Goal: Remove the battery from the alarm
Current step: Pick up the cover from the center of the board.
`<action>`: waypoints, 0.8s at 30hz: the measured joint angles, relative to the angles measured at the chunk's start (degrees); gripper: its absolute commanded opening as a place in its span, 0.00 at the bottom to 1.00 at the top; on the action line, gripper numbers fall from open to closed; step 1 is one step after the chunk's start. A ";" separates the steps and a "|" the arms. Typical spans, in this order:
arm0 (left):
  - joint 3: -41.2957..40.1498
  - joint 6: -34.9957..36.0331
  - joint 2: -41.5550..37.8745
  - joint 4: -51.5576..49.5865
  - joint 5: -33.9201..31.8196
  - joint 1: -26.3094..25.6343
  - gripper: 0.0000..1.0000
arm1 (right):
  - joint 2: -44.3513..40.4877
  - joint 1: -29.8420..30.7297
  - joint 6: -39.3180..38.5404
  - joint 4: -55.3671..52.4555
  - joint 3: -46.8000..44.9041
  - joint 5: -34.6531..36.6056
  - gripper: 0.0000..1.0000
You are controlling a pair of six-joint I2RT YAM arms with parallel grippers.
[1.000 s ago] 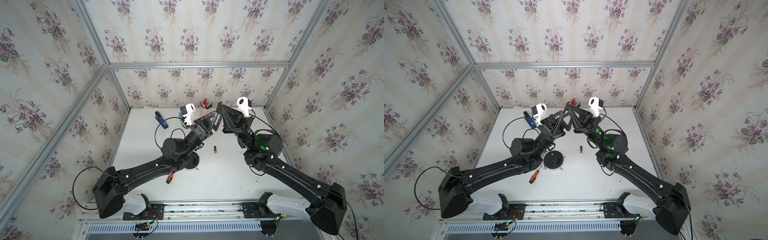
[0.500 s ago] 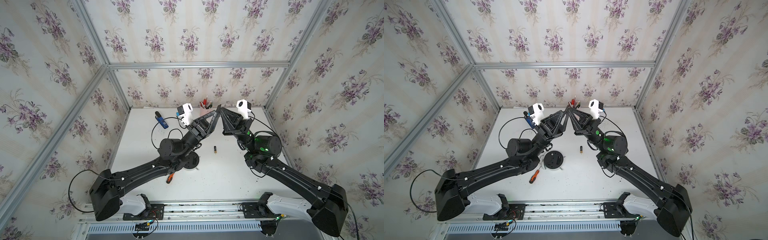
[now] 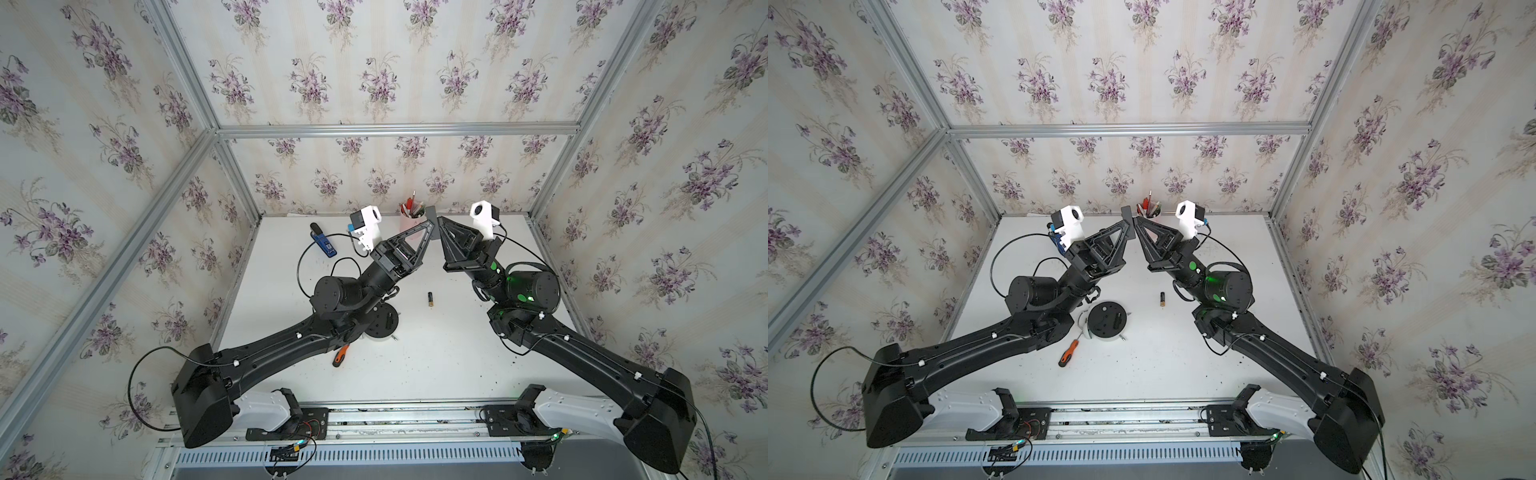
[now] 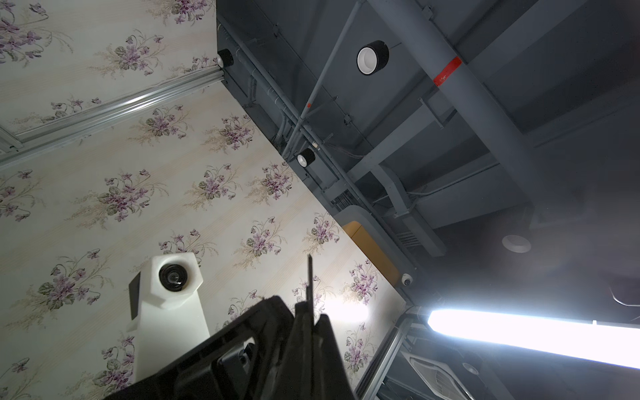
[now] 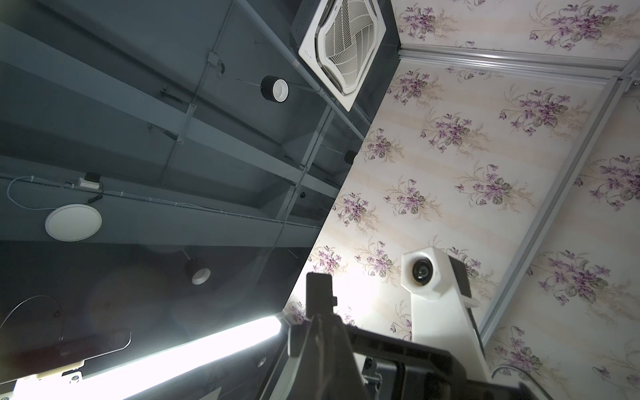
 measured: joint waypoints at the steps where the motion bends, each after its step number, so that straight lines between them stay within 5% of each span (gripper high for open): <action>1: 0.00 0.00 -0.11 -0.42 0.00 0.02 0.00 | -0.04 0.00 -0.17 -0.35 0.02 0.00 0.17; 5: 0.00 0.22 -1.03 -1.84 0.50 0.42 0.00 | -1.29 -0.02 -2.05 -4.35 0.42 -0.02 0.41; 9: -2.12 0.42 -4.37 -5.05 0.79 2.03 0.00 | -5.90 -1.36 -7.30 -16.79 4.55 -0.59 0.55; 13: -4.74 2.51 -11.32 -13.84 0.59 3.50 0.00 | -6.64 -4.37 -18.93 -42.45 19.76 -0.44 0.56; 18: -5.31 7.10 -18.49 -26.99 1.25 3.56 0.00 | 6.08 -3.56 -36.28 -71.25 41.51 -2.49 0.47; 24: -8.48 9.75 -22.32 -41.00 0.24 3.76 0.00 | 8.83 -2.60 -44.81 -91.95 38.29 -3.80 0.44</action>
